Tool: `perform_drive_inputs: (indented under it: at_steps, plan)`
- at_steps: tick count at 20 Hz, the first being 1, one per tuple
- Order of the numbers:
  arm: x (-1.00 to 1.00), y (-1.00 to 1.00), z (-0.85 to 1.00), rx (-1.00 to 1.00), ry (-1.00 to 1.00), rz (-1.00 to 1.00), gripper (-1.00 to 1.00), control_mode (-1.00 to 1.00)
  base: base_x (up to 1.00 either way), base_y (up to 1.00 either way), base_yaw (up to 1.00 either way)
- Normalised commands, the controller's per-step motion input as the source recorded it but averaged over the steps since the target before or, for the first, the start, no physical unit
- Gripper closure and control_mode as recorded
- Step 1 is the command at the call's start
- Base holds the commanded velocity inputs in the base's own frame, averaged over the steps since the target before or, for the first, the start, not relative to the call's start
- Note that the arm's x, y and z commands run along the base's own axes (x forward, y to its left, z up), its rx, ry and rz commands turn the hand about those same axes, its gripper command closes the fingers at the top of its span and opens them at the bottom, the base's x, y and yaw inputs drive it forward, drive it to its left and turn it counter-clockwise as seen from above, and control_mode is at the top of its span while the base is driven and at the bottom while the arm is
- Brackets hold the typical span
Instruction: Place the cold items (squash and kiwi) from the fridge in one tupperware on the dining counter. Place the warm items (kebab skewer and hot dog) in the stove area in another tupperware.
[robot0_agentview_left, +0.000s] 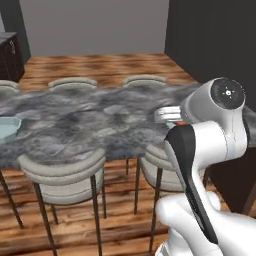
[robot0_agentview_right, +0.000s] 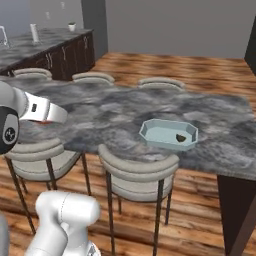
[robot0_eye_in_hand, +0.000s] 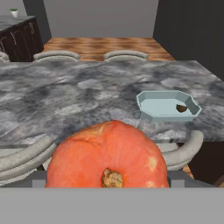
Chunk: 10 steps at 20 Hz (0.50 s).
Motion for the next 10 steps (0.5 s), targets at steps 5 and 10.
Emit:
perform_drive_inputs:
  at_steps: [5, 10]
  plan:
    - [0.0, 0.0, 0.0, 0.0, 0.0, 0.0, 1.0, 1.0, 0.61, -0.89, -0.11]
    - [0.0, 0.0, 0.0, 0.0, 0.0, 0.0, 1.0, 1.0, 0.64, -0.77, -0.09]
